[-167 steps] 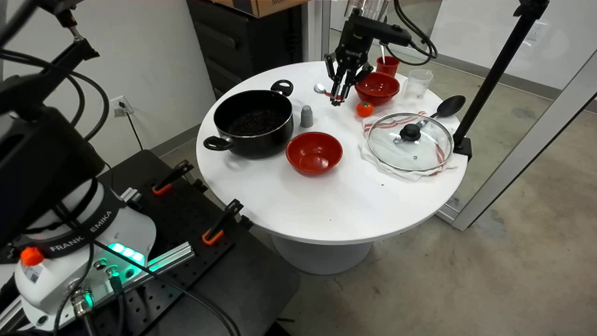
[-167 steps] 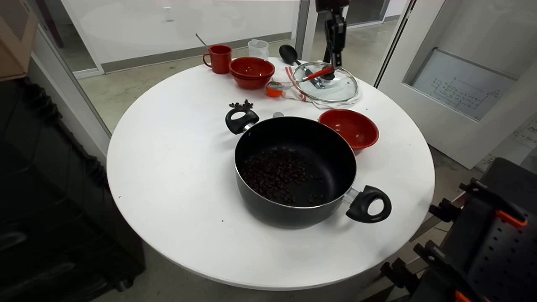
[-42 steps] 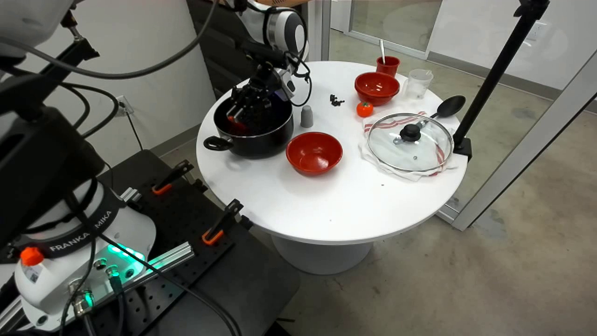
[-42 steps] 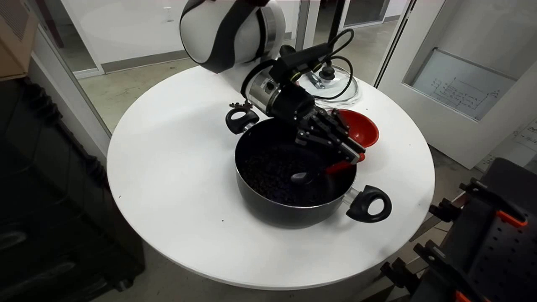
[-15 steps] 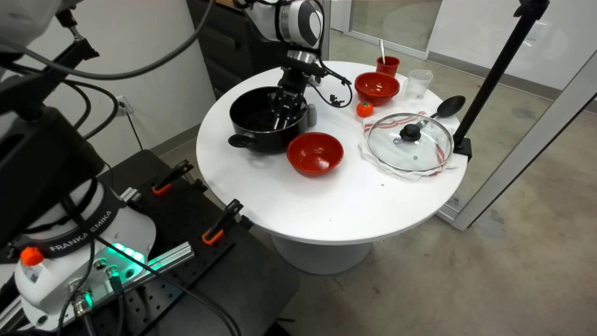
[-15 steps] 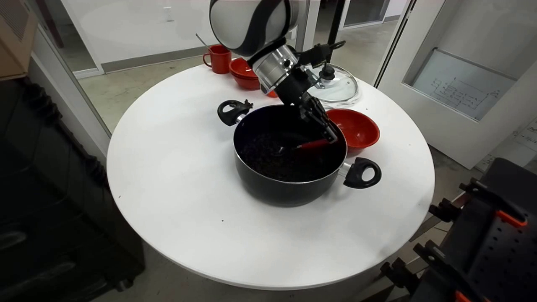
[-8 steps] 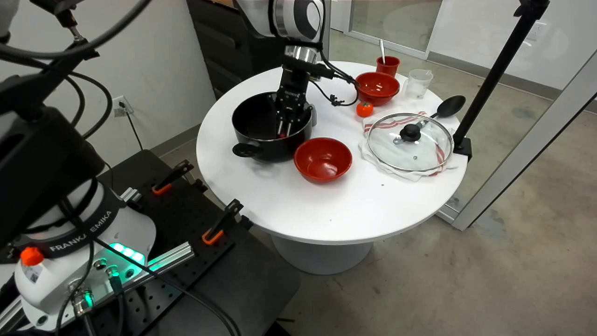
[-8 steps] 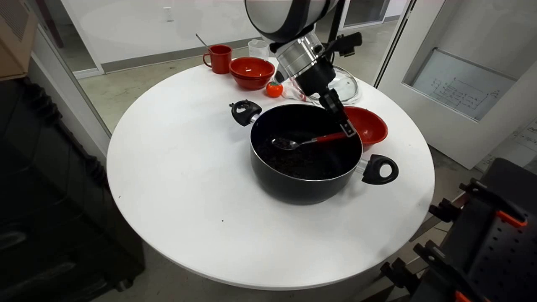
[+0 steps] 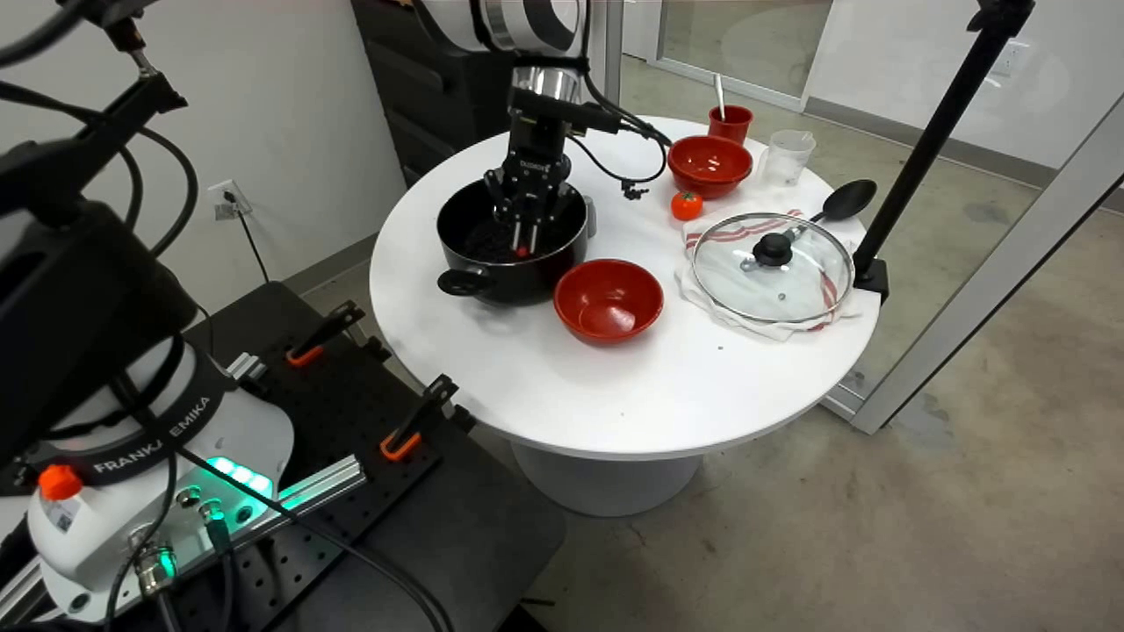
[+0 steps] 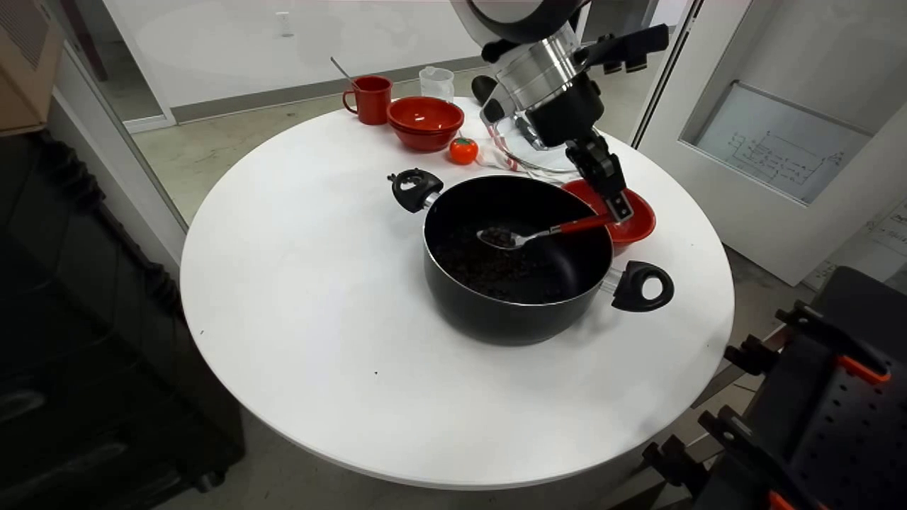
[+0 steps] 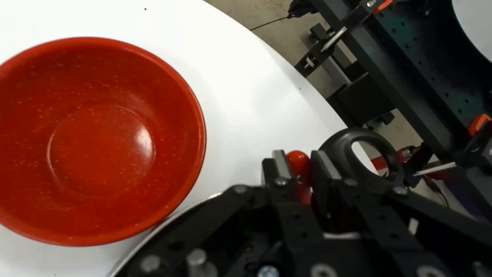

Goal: Put a spoonful of the things in the pot into the red bowl

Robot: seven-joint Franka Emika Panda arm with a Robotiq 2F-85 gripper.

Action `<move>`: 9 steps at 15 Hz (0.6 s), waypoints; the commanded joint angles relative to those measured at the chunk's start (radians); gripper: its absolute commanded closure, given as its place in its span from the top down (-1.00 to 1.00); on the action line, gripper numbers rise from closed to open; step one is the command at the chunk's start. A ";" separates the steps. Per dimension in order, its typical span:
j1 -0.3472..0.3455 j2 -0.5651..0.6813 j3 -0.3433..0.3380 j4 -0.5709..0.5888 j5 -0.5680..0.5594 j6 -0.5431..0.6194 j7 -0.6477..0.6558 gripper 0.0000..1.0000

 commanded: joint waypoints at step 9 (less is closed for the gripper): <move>-0.009 -0.163 -0.039 -0.085 -0.046 0.104 -0.043 -0.90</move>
